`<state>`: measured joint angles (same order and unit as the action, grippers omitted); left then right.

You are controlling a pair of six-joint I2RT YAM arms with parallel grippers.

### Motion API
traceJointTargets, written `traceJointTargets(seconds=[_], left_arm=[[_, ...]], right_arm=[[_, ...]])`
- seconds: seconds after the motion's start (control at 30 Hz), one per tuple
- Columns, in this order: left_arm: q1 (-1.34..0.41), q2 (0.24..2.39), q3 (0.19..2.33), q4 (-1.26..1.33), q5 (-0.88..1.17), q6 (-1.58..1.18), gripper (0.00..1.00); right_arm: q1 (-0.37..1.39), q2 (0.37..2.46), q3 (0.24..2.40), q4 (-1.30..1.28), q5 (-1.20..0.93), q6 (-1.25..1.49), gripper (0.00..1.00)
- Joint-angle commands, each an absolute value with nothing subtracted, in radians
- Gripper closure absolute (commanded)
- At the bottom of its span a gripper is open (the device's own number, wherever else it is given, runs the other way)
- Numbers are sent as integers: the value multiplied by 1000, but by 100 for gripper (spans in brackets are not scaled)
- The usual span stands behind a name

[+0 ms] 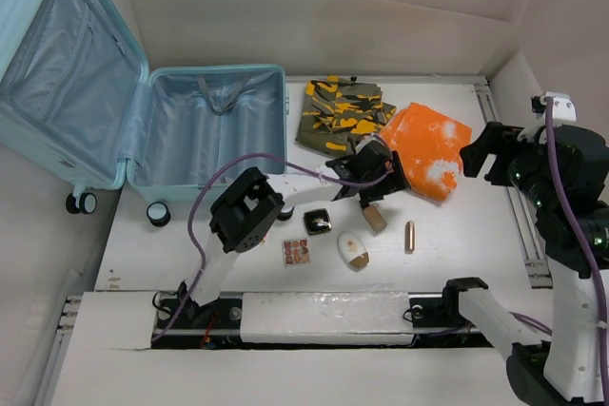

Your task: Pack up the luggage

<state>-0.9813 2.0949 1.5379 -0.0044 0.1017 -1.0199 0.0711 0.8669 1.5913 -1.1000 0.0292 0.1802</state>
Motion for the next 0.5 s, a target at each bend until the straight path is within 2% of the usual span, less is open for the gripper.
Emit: traceJointTargets(seconds=[0.0, 0.13, 0.47], left_arm=[[-973, 2141, 1646, 22, 22, -1123, 19], [-963, 2223, 1747, -29, -9, -1154, 16], [-934, 2359, 1914, -129, -66, -1210, 18]], right_arm=[[78, 839, 1577, -1088, -23, 179, 18], [78, 821, 1554, -1088, -61, 179, 15], [97, 790, 1525, -1069, -94, 170, 15]])
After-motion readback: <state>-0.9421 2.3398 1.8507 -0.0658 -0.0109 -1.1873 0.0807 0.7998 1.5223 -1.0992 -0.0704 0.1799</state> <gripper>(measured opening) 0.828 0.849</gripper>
